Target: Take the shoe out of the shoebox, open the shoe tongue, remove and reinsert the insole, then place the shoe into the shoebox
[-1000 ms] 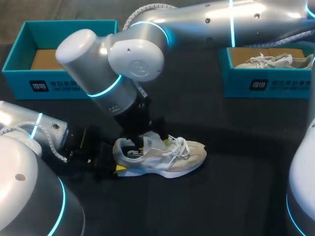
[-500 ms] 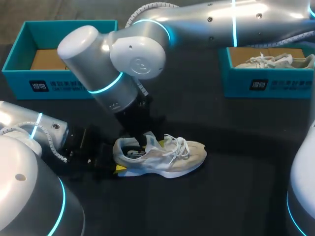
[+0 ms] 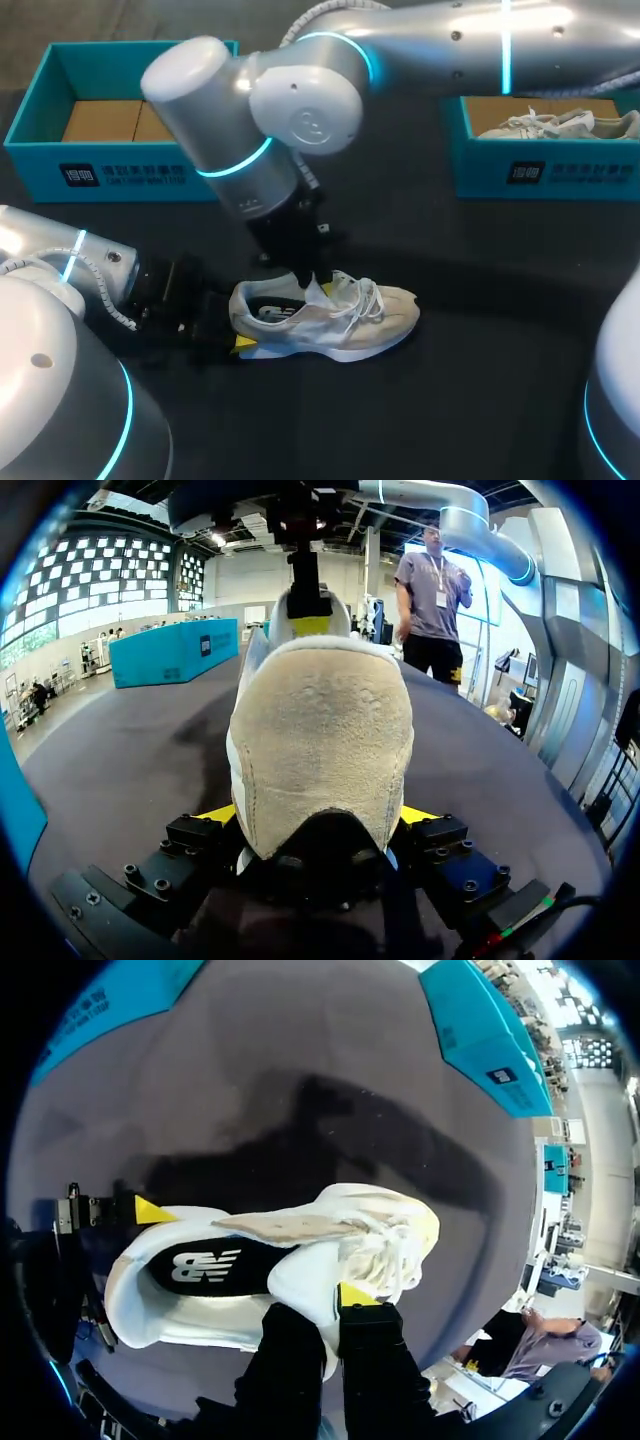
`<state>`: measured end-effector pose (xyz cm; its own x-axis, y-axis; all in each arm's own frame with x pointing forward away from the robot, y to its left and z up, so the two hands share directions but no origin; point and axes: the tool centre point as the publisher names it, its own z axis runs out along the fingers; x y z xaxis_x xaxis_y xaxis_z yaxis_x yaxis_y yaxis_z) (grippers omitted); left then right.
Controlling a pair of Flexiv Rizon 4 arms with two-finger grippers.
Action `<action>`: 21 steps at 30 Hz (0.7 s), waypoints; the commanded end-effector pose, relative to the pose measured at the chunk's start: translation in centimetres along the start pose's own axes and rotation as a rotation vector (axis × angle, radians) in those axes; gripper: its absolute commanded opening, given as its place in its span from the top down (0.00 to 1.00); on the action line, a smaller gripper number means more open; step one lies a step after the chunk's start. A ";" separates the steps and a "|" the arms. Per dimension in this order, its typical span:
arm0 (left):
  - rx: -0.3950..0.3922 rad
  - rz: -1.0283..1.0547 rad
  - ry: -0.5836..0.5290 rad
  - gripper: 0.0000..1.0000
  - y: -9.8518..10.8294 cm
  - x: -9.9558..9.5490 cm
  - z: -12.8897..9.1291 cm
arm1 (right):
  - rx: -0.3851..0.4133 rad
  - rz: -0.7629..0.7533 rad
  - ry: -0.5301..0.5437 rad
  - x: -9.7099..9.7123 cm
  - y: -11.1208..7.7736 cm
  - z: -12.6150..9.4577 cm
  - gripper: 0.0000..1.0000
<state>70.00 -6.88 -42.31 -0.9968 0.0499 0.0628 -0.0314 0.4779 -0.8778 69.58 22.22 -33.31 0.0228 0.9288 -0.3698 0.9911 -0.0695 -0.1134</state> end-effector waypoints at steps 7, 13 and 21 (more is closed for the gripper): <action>-0.004 0.000 0.000 1.00 0.1 -0.2 0.3 | -0.007 0.426 0.252 -3.2 -0.4 0.6 1.00; -0.004 0.000 0.000 1.00 0.1 -0.2 0.3 | -0.012 0.405 0.336 -4.5 -0.2 1.0 1.00; -0.004 0.000 0.000 1.00 0.1 -0.2 0.3 | -0.022 0.370 0.427 -6.0 0.3 1.1 1.00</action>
<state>70.02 -6.90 -42.29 -0.9968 0.0497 0.0631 -0.0317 0.4779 -0.8779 70.13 17.21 -32.36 0.1750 0.9713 -0.1612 0.9813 -0.1855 -0.0525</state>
